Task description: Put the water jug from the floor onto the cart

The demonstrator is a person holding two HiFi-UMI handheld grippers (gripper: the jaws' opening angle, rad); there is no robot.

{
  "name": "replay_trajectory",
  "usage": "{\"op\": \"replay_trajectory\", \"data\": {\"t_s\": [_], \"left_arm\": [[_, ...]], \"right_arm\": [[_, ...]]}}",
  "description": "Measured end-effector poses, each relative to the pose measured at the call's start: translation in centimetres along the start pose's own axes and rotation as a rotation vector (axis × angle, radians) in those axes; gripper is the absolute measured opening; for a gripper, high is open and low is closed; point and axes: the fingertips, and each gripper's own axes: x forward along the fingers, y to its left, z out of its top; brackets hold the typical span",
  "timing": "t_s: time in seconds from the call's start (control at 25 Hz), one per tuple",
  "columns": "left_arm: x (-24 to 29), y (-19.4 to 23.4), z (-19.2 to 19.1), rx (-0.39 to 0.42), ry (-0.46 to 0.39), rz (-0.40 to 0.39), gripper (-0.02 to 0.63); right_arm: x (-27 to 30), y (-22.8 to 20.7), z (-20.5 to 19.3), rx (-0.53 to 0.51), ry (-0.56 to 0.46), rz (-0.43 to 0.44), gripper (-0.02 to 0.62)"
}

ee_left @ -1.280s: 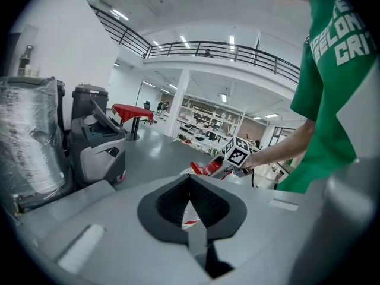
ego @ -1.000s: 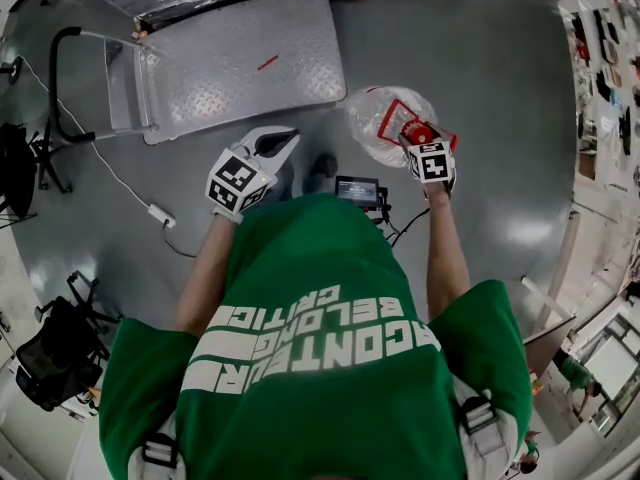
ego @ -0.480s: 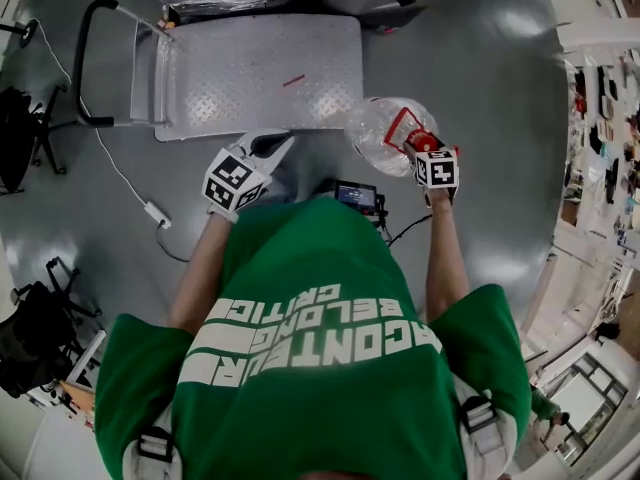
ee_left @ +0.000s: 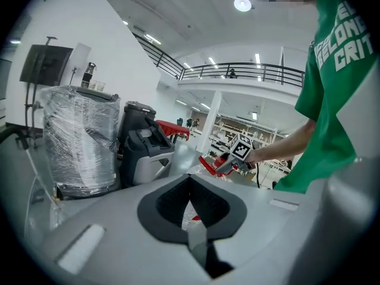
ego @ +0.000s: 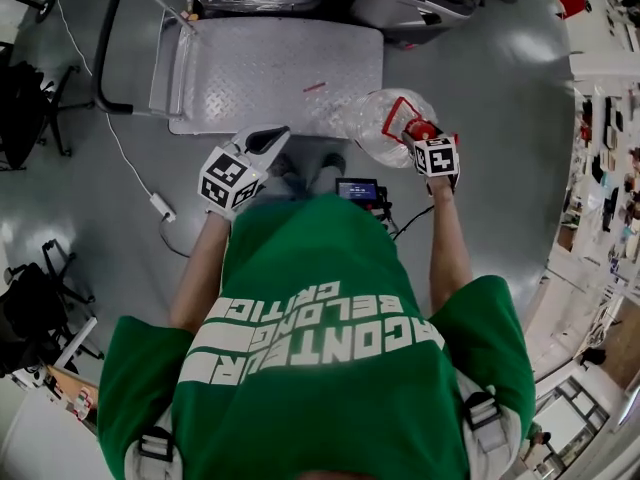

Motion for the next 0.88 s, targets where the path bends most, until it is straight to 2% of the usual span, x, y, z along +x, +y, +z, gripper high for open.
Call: {"op": "replay_trajectory", "data": {"t_s": [0.24, 0.52, 0.88], "left_arm": [[-1.4, 1.7, 0.3, -0.032, -0.018, 0.066, 0.012], [-3.4, 5.2, 0.2, -0.102, -0.031, 0.219, 0.011], [-2.3, 8.2, 1.4, -0.148, -0.014, 0.329, 0.012]], "right_arm": [[2.6, 0.9, 4.1, -0.069, 0.000, 0.048, 0.305], [7.9, 2.5, 8.6, -0.186, 0.037, 0.120, 0.304], [15.0, 3.8, 12.8, -0.290, 0.068, 0.209, 0.305]]}}
